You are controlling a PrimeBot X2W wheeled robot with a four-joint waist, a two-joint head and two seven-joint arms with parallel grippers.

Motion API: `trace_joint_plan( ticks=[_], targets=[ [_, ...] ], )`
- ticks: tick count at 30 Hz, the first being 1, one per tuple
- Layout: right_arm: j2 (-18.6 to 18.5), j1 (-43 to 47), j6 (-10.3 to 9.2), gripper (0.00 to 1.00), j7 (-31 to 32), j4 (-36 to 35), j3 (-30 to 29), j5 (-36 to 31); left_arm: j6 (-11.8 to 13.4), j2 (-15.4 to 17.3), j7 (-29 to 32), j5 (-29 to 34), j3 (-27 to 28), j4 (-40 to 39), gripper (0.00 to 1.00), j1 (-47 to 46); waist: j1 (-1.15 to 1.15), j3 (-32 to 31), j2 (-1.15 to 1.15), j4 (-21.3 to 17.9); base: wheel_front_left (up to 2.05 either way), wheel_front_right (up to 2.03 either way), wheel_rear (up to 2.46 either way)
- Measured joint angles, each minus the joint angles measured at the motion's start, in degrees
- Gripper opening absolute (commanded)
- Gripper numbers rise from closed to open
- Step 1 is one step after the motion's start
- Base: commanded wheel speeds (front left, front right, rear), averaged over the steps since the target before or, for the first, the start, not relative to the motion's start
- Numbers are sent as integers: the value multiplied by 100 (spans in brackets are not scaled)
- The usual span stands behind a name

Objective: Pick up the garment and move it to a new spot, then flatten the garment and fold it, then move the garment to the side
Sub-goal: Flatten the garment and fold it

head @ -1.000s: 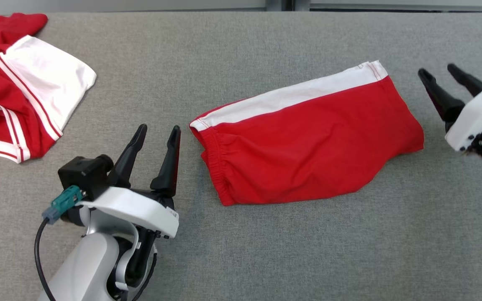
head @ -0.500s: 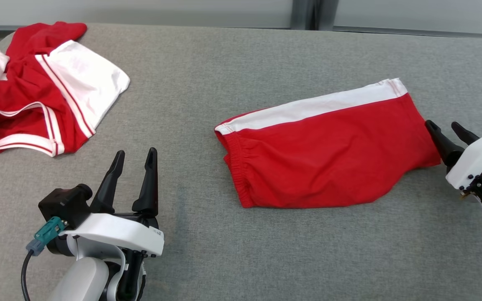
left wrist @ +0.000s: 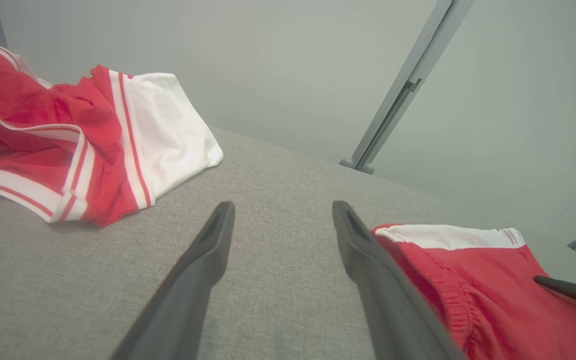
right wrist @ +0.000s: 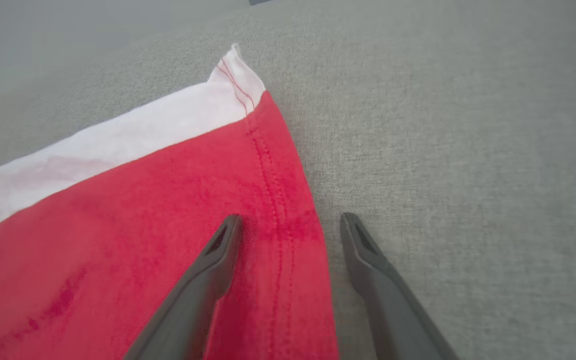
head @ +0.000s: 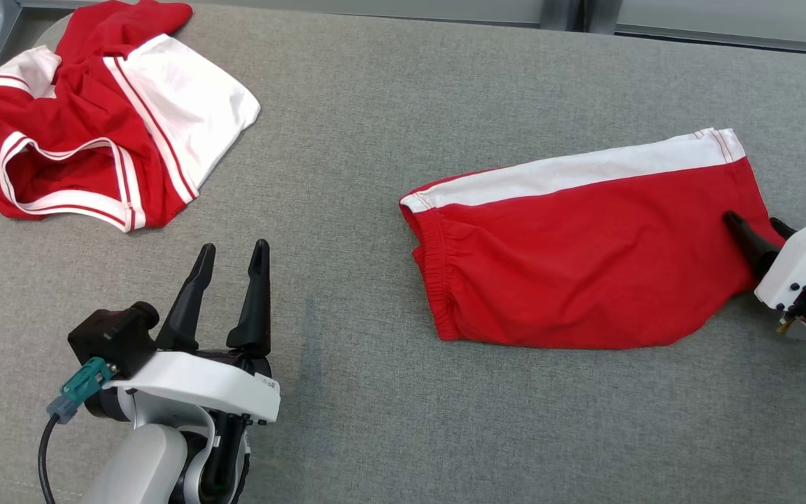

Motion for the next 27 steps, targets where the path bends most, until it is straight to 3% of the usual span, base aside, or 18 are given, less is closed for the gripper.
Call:
trace_joint_plan(
  ticks=[4,6,9,12,20,27],
  targets=[
    [29,-77,0,98,127,12,94,-32,-16,5,-16,-21,1,11,100,-9,0,25,0,55,0,0,0],
    [44,-124,-1,50,194,-7,156,-67,-16,8,-16,-22,1,11,100,-14,0,35,0,69,0,0,0],
    [75,-180,-1,34,276,7,274,-147,-16,11,-18,-23,0,12,100,-19,0,23,0,80,0,0,0],
    [116,-202,0,0,293,96,359,-234,-16,11,-20,-23,-12,24,100,-20,0,-11,0,89,0,0,0],
    [232,-56,0,0,127,152,253,-29,-15,37,-43,-38,-32,57,100,29,0,-202,0,15,0,0,0],
    [-19,443,1,0,-241,-370,104,223,-1,107,8,-90,-42,-7,100,226,0,-479,0,-299,0,0,0]
  ],
)
